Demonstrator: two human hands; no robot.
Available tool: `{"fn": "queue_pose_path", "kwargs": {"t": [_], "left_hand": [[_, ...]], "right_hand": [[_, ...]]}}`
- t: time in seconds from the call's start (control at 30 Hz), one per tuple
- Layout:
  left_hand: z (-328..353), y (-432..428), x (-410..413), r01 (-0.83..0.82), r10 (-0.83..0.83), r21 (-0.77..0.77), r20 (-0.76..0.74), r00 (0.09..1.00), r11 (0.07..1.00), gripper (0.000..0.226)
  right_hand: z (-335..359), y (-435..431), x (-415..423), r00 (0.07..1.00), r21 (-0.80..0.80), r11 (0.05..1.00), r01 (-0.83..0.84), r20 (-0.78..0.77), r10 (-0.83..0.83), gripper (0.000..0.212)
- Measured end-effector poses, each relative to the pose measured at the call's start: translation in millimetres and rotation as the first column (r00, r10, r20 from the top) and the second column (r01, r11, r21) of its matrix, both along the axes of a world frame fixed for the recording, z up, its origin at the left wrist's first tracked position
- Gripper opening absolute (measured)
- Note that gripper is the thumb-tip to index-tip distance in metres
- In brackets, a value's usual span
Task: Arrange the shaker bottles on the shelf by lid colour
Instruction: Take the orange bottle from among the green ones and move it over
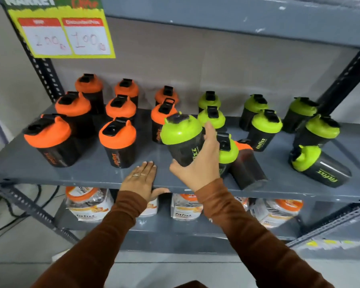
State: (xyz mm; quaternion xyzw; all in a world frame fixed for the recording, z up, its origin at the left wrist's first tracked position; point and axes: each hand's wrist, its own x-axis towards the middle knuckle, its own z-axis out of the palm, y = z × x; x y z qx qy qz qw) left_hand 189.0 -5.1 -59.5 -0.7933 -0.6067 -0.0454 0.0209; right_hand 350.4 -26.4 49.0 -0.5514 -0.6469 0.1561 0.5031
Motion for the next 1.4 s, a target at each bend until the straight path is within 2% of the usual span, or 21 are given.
{"fn": "queue_pose_path", "kwargs": {"t": [0.1,0.23,0.33,0.43,0.5,0.63,0.7,0.77,0.93,1.0,1.03,1.1,1.13,1.2,1.27,1.33,1.4], "left_hand": [[-1,-1,3,-0.003,0.003,-0.011,0.004,1.000,1.000,0.097],[3,-3,7,-0.016,0.016,-0.020,-0.012,1.000,1.000,0.097],[5,-4,8,-0.026,0.025,-0.038,-0.031,0.999,0.999,0.096],[5,-5,8,-0.042,0.040,-0.046,-0.045,0.998,0.998,0.096],[4,-5,8,-0.053,0.050,-0.060,-0.049,0.998,0.997,0.097],[6,-6,8,-0.083,0.081,-0.068,-0.040,0.996,0.994,0.100],[7,-7,9,-0.092,0.091,-0.060,-0.012,0.996,0.994,0.106],[6,-7,8,-0.090,0.090,-0.029,0.022,0.996,0.996,0.112],[2,-5,6,-0.074,0.075,-0.021,0.036,0.997,0.997,0.115],[2,-4,6,-0.072,0.074,-0.035,0.038,0.997,0.997,0.114],[2,-4,6,-0.072,0.074,-0.037,0.036,0.997,0.997,0.114],[2,-5,6,-0.068,0.069,-0.032,0.035,0.997,0.997,0.115],[3,-5,6,-0.066,0.067,-0.028,0.039,0.997,0.997,0.116],[4,-7,7,-0.069,0.070,-0.025,0.046,0.997,0.997,0.120],[6,-8,7,-0.072,0.072,-0.017,0.049,0.996,0.997,0.124],[6,-8,7,-0.075,0.076,-0.029,0.040,0.996,0.997,0.129],[7,-8,7,-0.079,0.080,-0.036,0.037,0.996,0.996,0.131]], "right_hand": [[19,-2,33,0.970,0.134,0.990,0.053,-0.243,-0.019,0.108],[39,3,97,0.908,0.288,0.921,0.261,-0.398,-0.133,0.103],[43,7,141,0.811,0.244,0.882,0.403,-0.541,-0.221,0.102],[38,8,171,0.669,0.130,0.851,0.508,-0.682,-0.295,0.107],[31,9,185,0.623,0.063,0.837,0.543,-0.699,-0.351,0.105],[1,12,198,0.678,-0.126,0.816,0.564,-0.493,-0.545,0.099],[-22,16,201,0.715,-0.210,0.811,0.546,-0.387,-0.582,0.100],[-38,18,199,0.730,-0.237,0.812,0.533,-0.356,-0.583,0.100],[-43,24,202,0.766,-0.235,0.834,0.499,-0.332,-0.551,0.103],[-39,15,193,0.752,-0.144,0.783,0.605,-0.220,-0.621,0.103],[-37,8,184,0.749,-0.032,0.760,0.649,-0.152,-0.645,0.097],[-38,-9,162,0.810,0.199,0.791,0.579,-0.027,-0.586,0.082],[-39,-14,152,0.844,0.240,0.828,0.507,0.056,-0.534,0.075],[-42,-15,140,0.878,0.143,0.915,0.377,0.258,-0.402,0.072],[-47,-10,134,0.842,-0.020,0.953,0.303,0.473,-0.258,0.085],[-56,-6,132,0.765,-0.120,0.930,0.347,0.611,-0.207,0.092],[-60,-3,133,0.711,-0.125,0.905,0.406,0.666,-0.228,0.089]]}}
